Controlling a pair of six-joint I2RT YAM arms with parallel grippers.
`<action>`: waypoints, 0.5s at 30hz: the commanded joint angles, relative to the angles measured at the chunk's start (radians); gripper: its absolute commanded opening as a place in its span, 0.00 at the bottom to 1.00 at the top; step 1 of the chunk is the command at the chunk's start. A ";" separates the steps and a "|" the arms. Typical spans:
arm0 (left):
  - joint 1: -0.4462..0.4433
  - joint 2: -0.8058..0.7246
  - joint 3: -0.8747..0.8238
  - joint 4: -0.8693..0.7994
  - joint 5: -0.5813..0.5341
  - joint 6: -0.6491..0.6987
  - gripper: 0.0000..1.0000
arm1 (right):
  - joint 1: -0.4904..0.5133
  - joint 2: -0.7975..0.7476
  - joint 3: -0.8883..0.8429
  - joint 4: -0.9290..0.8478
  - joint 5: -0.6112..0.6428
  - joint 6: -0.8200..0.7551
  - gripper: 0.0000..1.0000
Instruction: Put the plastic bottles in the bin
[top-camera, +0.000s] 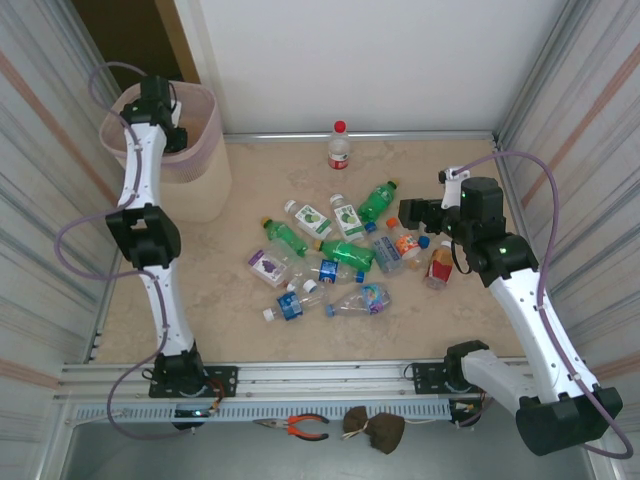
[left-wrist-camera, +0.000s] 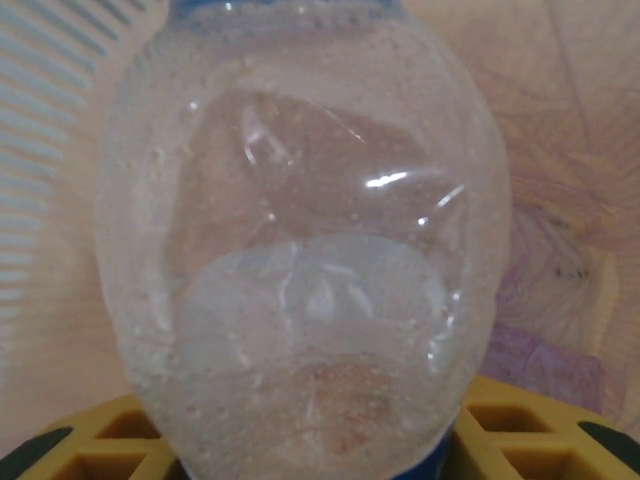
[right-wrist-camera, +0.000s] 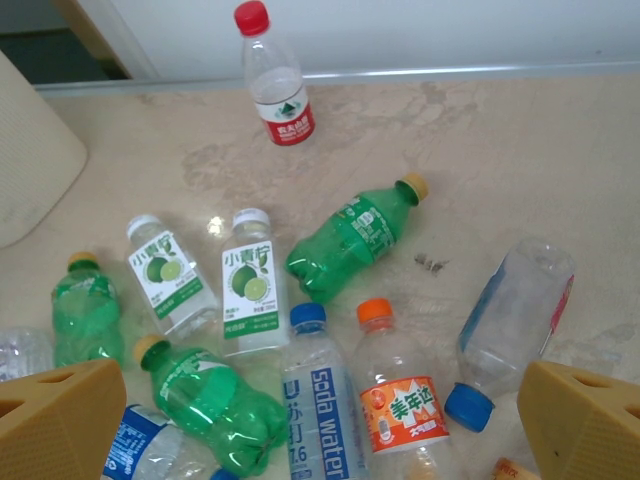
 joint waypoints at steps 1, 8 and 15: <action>0.008 0.042 0.039 -0.048 0.066 -0.029 0.48 | 0.008 -0.006 0.022 -0.005 0.018 -0.021 0.99; 0.023 0.109 0.050 -0.101 0.122 -0.050 0.51 | 0.008 -0.003 0.020 -0.005 0.014 -0.020 0.99; 0.028 0.115 0.031 -0.127 0.154 -0.077 0.59 | 0.008 0.001 0.025 -0.003 0.006 -0.021 0.99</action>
